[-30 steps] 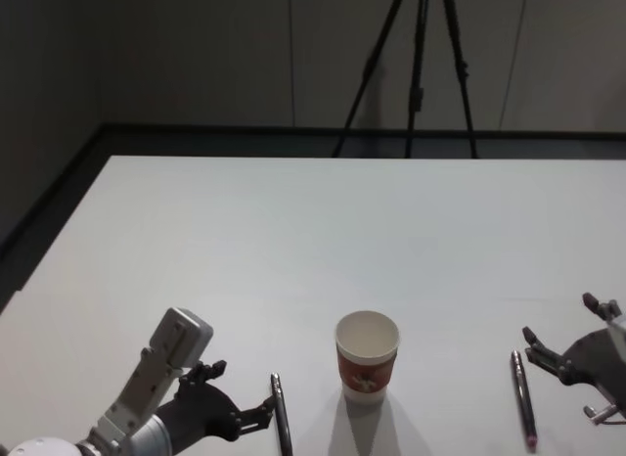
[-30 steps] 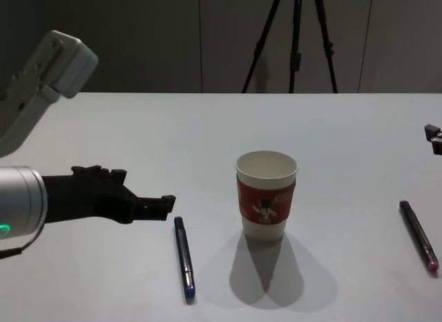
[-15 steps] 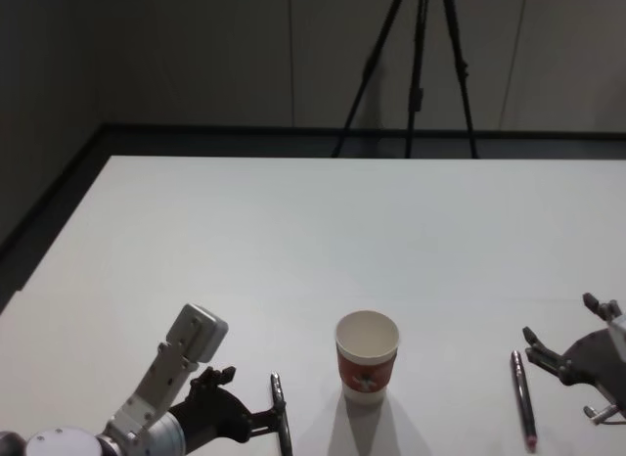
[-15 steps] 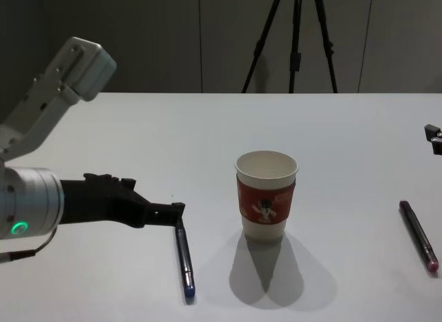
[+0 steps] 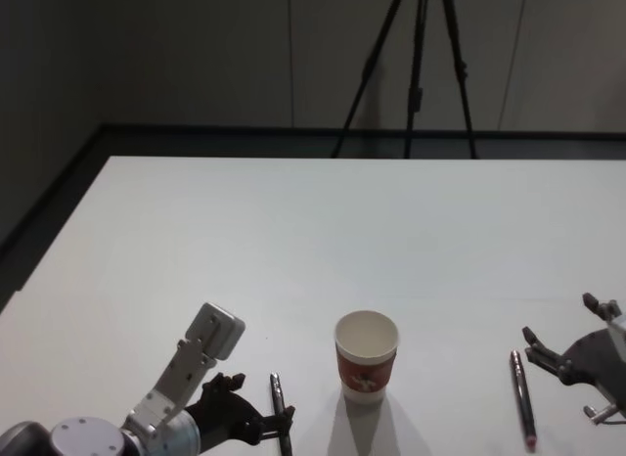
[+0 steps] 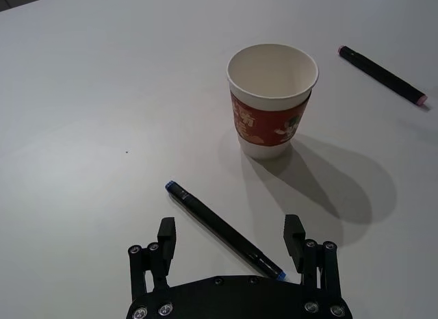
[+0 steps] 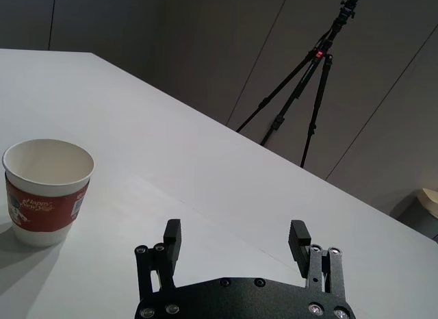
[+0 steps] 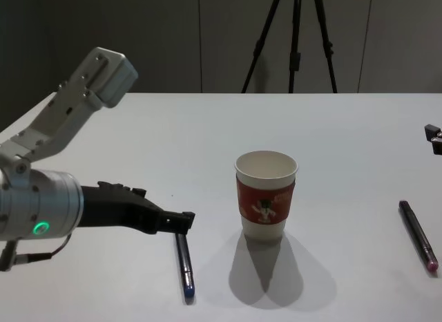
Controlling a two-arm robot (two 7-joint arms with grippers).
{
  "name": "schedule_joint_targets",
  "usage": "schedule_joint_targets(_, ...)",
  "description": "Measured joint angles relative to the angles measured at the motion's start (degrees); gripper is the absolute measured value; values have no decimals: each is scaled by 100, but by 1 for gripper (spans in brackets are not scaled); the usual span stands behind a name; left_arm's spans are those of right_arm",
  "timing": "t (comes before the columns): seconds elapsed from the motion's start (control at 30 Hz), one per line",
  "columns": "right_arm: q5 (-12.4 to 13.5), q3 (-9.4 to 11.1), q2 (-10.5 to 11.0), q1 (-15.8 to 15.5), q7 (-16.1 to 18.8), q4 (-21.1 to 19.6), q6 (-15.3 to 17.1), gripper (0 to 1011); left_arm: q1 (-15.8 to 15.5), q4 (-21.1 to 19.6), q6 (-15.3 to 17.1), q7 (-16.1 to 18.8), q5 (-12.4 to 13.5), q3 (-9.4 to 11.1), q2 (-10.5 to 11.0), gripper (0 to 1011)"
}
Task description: Place the pen into the pen holder.
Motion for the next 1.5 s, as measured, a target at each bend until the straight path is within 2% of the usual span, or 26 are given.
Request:
schedule_joint_targets(0.7, 0, 0, 0, 0, 0, 0, 0, 1001, -291, 465, 415, -58, 121, 91, -225, 1001)
schedule_joint_targets(1.5, 0, 0, 0, 0, 0, 0, 0, 1001, -414, 742, 588, -79, 258, 172, -456, 1001)
